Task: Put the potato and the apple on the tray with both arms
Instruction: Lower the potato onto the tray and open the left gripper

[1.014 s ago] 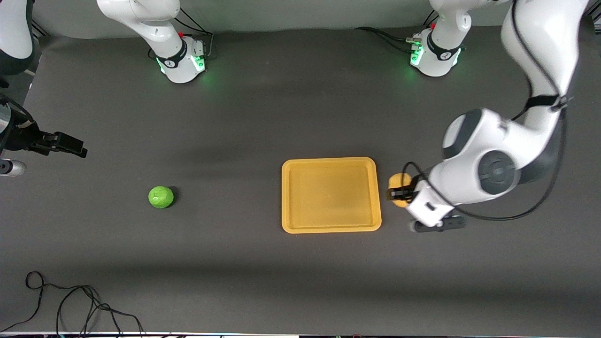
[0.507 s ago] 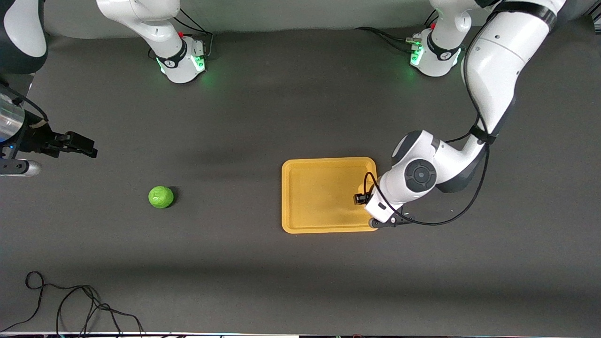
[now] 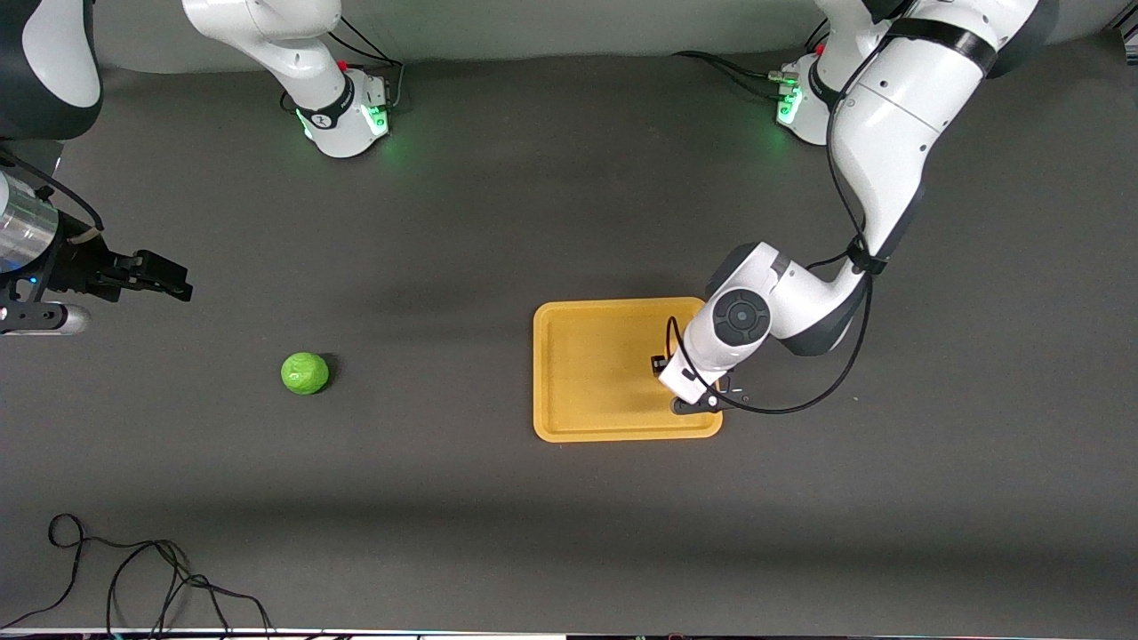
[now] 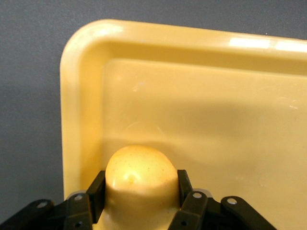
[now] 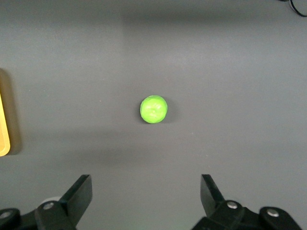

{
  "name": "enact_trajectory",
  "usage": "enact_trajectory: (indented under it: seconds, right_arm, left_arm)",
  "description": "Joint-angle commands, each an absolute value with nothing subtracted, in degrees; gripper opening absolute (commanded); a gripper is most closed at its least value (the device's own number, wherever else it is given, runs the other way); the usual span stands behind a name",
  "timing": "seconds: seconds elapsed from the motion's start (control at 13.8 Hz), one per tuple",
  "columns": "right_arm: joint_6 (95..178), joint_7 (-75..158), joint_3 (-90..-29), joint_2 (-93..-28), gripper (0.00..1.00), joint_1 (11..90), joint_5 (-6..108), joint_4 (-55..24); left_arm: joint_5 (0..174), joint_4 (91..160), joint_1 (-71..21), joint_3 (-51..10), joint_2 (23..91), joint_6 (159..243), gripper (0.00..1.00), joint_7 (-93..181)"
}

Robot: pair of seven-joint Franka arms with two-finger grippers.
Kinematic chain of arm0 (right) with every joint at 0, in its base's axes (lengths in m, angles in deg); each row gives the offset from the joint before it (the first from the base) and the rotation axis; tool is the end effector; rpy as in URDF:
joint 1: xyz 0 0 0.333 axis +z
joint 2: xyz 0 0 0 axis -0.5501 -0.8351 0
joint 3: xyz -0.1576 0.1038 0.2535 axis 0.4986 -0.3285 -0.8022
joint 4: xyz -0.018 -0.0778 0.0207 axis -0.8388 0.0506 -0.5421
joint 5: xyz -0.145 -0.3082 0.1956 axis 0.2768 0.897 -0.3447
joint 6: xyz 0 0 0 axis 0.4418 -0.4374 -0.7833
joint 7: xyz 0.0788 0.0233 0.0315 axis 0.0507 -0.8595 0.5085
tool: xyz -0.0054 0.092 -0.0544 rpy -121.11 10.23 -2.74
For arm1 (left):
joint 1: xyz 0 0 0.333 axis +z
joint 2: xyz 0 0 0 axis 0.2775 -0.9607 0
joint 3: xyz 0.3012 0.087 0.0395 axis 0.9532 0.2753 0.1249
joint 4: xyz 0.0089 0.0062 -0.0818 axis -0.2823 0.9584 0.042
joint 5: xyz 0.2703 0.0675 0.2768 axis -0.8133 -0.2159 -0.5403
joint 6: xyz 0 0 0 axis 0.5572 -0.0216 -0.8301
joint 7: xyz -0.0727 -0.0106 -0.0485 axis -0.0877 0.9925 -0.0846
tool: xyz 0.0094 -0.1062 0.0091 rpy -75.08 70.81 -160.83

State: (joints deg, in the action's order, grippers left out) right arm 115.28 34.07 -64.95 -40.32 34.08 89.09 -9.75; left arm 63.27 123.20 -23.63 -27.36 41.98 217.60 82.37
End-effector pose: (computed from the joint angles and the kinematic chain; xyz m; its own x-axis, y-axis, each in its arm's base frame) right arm 0.5767 0.0030 0.5708 0.9986 -0.0324 -0.0422 -0.0317 -0.9993 0.0179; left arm 0.5836 -0.3315 0.2067 0.9893 0.1238 -0.0774 0.1288 -0.9896 0.0637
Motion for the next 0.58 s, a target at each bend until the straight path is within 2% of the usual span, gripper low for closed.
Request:
enact_trajectory:
  seconds: [0.0,0.07,0.14,0.22,0.51]
  right_arm:
    - [118.5,35.3,-64.8,-41.1,1.0,34.3,88.8,-11.7]
    - [120.3,35.3,-64.8,-41.6,1.0,34.3,88.8,-12.9]
    - [121.9,35.3,-64.9,-42.0,1.0,34.3,88.8,-13.7]
    - [123.7,35.3,-64.9,-43.3,1.0,34.3,88.7,-14.4]
    - [130.1,35.1,-64.9,-49.3,1.0,34.4,88.7,-16.1]
  left_arm:
    - [62.2,123.7,-24.2,-26.2,42.6,218.2,0.72,83.8]
    - [62.2,123.7,-24.0,-26.2,42.6,218.1,0.77,83.8]
    - [62.2,124.0,-23.8,-26.2,42.6,218.1,0.96,83.8]
    - [62.2,124.2,-23.7,-26.2,42.7,218.1,1.0,83.8]
    - [62.3,124.1,-23.5,-26.3,44.6,216.2,1.0,86.1]
